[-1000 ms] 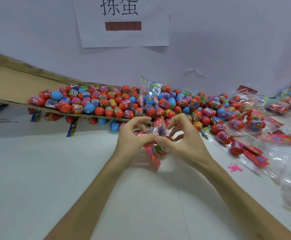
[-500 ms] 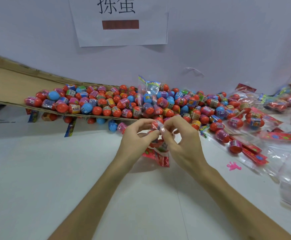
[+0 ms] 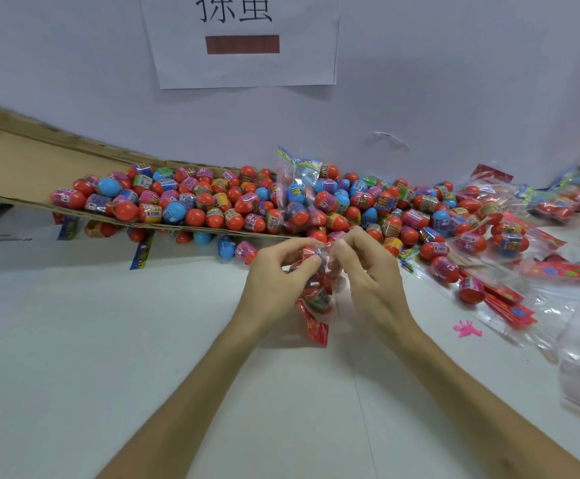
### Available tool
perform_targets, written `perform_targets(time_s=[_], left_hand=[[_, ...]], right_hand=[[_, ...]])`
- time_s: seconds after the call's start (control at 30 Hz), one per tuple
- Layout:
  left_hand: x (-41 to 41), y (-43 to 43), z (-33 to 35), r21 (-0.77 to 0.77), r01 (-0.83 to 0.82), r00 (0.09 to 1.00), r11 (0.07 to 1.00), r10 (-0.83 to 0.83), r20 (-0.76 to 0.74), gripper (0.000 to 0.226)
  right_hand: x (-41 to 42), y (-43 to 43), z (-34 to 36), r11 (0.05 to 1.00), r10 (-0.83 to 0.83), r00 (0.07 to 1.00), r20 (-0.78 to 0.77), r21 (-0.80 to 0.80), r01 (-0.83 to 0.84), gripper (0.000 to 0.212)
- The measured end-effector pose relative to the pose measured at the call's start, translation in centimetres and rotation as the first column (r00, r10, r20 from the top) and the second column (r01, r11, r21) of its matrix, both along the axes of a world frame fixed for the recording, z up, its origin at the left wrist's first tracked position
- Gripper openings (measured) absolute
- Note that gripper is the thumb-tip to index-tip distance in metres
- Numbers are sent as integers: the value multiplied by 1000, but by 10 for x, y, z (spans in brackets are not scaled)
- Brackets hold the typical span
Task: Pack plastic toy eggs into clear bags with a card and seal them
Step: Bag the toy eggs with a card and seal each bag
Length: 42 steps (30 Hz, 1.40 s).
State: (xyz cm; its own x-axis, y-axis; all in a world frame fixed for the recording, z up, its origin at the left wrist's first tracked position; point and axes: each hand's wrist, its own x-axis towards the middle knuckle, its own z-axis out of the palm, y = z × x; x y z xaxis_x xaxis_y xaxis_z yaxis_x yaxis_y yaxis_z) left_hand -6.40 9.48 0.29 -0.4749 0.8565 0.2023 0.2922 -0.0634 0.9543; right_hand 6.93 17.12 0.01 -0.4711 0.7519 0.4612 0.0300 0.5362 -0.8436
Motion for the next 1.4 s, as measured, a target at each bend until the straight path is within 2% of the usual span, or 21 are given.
perform_targets(time_s=[0.17, 0.43, 0.57, 0.67, 0.9, 1.13, 1.4], left_hand=[[0, -2, 1, -10, 59, 998, 998, -59, -28, 26], [2, -1, -1, 0, 24, 998, 1000, -24, -65, 14], [3, 1, -3, 13, -5, 1000, 1000, 5, -17, 9], [3, 1, -5, 24, -29, 999, 999, 30, -28, 7], [4, 0, -5, 34, -59, 995, 998, 61, -75, 19], [10, -1, -5, 40, -104, 994, 994, 105, -36, 6], [12, -1, -2, 31, -67, 997, 997, 68, -39, 17]], right_hand=[[1, 8, 0, 993, -15, 998, -66, -118, 7, 31], [1, 4, 5, 992, 28, 996, -81, -119, -37, 41], [1, 1, 8, 987, 55, 994, -97, -148, -69, 42], [1, -2, 8, 989, 73, 995, -74, -123, -82, 43], [-1, -5, 4, 987, 145, 989, 1, -71, -144, 41], [-3, -5, 0, 982, 188, 980, 66, -3, -188, 33], [-3, -5, 5, 972, 236, 969, 79, 6, -237, 39]])
